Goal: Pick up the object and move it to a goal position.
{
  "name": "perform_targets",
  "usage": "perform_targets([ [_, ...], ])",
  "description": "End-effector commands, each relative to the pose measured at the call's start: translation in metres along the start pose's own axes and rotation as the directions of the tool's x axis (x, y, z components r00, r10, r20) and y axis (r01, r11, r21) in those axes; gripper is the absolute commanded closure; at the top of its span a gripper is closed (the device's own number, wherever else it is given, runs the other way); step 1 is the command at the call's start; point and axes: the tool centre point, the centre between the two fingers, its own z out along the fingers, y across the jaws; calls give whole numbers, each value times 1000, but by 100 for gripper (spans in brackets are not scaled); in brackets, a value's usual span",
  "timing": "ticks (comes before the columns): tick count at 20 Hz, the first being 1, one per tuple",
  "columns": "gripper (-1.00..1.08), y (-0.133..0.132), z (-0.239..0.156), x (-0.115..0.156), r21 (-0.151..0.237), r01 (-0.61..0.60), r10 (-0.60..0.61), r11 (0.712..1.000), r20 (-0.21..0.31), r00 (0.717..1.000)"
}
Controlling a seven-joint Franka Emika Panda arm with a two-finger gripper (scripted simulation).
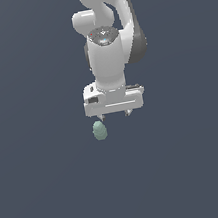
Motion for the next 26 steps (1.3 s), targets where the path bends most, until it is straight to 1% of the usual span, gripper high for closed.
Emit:
perform_targets([
  [1, -92, 0, 0, 0, 0, 0, 0, 1000, 0, 1000],
  [11, -92, 6, -26, 14, 21, -38, 39, 999, -39, 998],
  [18, -92, 11, -19, 11, 19, -71, 71, 997, -29, 997],
  [22, -92, 20, -10, 6, 15, -129, 129, 992, -16, 992],
  [26, -92, 32, 3, -1, 8, -213, 213, 977, 3, 977],
])
